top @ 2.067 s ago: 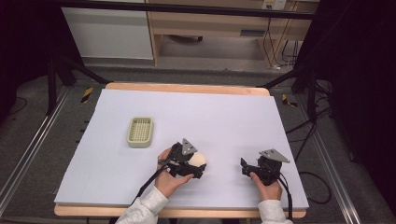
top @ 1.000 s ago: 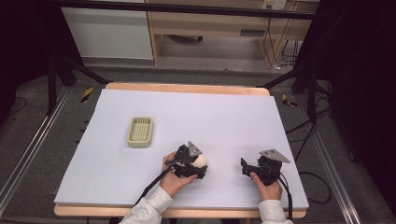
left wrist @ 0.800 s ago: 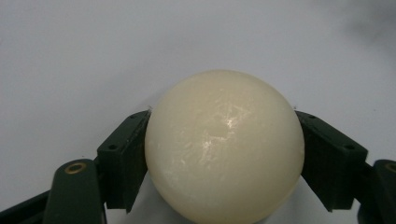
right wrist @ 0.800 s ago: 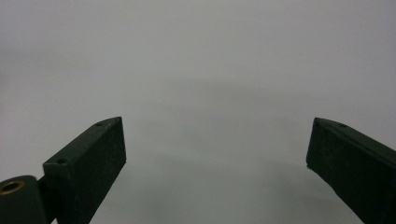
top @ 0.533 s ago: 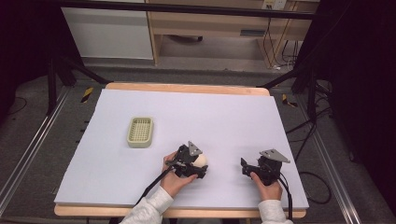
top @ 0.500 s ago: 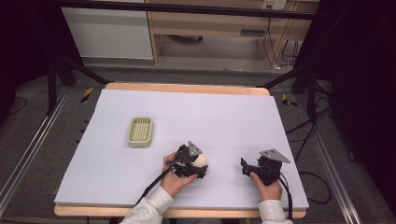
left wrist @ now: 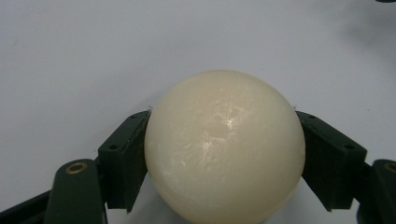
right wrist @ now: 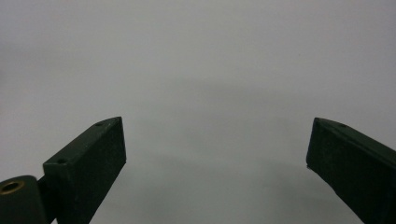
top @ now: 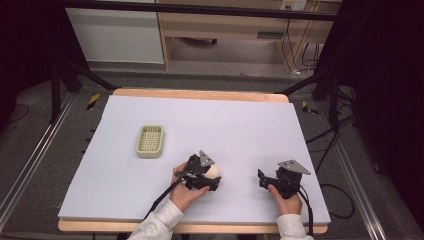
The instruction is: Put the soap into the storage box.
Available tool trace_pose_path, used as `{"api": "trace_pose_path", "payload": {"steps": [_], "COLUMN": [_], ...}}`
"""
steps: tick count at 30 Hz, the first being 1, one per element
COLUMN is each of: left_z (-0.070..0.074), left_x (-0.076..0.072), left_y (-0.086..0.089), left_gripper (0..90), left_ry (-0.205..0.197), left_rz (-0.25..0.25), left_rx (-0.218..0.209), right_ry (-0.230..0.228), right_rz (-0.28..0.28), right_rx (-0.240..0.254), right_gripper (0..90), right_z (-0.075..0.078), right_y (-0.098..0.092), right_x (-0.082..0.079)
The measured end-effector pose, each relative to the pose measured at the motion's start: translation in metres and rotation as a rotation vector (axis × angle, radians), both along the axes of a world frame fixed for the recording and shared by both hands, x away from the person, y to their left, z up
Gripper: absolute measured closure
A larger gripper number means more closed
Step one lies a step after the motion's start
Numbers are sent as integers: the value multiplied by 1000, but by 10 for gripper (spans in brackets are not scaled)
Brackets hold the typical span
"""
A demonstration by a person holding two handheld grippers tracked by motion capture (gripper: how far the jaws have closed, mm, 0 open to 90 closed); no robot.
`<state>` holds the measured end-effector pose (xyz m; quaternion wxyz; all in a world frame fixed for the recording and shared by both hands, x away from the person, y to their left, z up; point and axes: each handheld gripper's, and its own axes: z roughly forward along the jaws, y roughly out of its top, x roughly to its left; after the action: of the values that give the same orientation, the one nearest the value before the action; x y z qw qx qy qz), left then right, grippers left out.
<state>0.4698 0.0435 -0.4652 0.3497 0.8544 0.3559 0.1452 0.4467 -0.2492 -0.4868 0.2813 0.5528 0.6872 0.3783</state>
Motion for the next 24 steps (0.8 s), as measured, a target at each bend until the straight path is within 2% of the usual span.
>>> {"api": "trace_pose_path", "payload": {"steps": [14, 24], "left_z": [21, 29], "left_x": [-3, 0], "left_y": [24, 45], "left_gripper": [243, 243], "left_ry": [-17, -23], "left_rz": [-4, 19], "left_rx": [7, 15], "right_ry": [0, 1], "right_rz": [-1, 0], "right_rx": [-1, -1], "right_gripper": [52, 52], "right_z": [0, 0], "right_y": [0, 0], "right_x": [0, 0]}}
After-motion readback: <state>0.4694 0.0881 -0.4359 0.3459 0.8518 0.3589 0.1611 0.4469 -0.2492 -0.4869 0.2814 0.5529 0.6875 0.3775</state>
